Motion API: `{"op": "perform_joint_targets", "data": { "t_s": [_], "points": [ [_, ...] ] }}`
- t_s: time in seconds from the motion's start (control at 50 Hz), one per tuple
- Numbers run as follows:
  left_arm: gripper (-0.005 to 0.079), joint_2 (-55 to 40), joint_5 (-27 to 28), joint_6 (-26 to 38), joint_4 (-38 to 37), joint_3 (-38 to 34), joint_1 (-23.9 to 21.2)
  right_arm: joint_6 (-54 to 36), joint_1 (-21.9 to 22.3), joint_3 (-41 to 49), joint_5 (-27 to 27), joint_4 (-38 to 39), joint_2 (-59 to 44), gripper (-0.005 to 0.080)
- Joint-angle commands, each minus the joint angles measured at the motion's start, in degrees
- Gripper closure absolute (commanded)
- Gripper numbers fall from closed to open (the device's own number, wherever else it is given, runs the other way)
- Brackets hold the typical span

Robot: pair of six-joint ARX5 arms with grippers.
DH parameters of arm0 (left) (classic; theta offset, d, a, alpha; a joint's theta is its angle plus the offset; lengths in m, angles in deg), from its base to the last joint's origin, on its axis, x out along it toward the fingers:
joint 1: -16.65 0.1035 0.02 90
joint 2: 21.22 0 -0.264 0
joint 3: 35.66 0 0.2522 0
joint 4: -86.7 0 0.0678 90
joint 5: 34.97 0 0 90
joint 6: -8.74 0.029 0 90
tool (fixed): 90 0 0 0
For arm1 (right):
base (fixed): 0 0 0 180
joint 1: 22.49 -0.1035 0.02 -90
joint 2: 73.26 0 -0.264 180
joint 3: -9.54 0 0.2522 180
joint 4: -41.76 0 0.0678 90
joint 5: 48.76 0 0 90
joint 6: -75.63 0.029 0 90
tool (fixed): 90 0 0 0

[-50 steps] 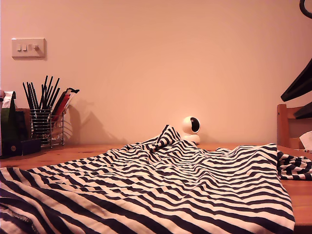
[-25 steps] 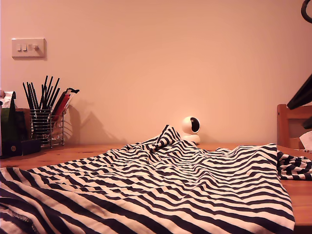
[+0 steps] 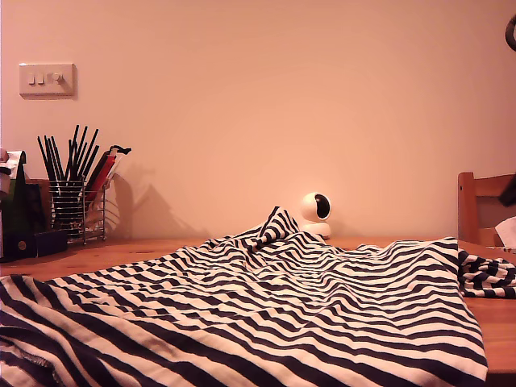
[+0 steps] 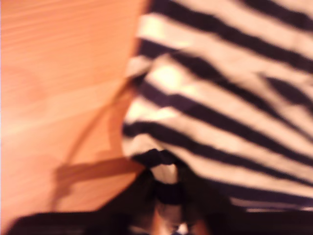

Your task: Fold the t-shirt in front of you. After folding it, place it to the right side.

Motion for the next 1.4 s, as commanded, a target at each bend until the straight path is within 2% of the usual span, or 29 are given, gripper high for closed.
{"op": "perform_joint_targets", "data": {
  "t_s": [0.0, 0.1, 0.16, 0.24, 0.38, 0.52, 0.7, 1.1, 1.2, 1.3, 1.38],
  "points": [
    [0.0762, -1.64, 1.57, -0.76, 0.0, -0.5, -0.33, 0.02, -0.76, -0.57, -0.24, -0.26, -0.2, 0.0516],
    [0.0762, -1.64, 5.31, -3.37, 0.68, -0.39, -0.42, 0.09, -2.21, -0.57, 0.35, 0.07, -0.83, 0.0497],
    [0.0762, -1.64, 7.63, -6.05, 0.85, -0.22, -0.59, 0.07, -3.34, -0.57, 2.03, 0.48, -1.9, 0.0475],
    [0.0762, -1.64, 9.6, -6.32, 0.59, 0.04, -1.03, 0.07, -5.22, -0.57, 4.72, 2.45, -4.44, 0.0442],
    [0.0762, -1.64, 10.51, -6.29, 0.07, 0.63, -1.84, 0.24, -7.98, -0.57, 8.13, 8.61, -11.02, 0.0439],
    [0.0762, -1.64, 11.06, -6.29, 0.0, 1.09, -2.51, 1.84, -10.08, -0.57, 8.07, 15.21, -18.69, 0.0438],
    [0.0762, -1.64, 11.08, -6.29, -0.17, 1.55, -2.69, 1.7, -12.7, -0.57, 9.73, 16.35, -27.28, 0.0434],
    [0.0762, -1.64, 11.06, -6.27, -0.33, 1.57, -2.67, 1.07, -13.05, -0.57, 15.21, 24.17, -34.8, 0.0434],
    [0.0762, -1.64, 11.06, -6.27, -0.33, 1.57, -2.67, 0.07, -12.92, -0.85, 14.84, 25.24, -35.71, 0.0434],
    [0.0762, -1.64, 11.06, -6.25, -0.31, 1.57, -2.67, 0.0, -12.55, -3.67, 11.23, 24.94, -35.69, 0.0438],
    [0.0762, -1.64, 11.06, -6.25, -0.33, 1.57, -2.67, -0.76, -12.04, -7.43, 9.9, 23.39, -35.69, 0.0481]
  ]
}}
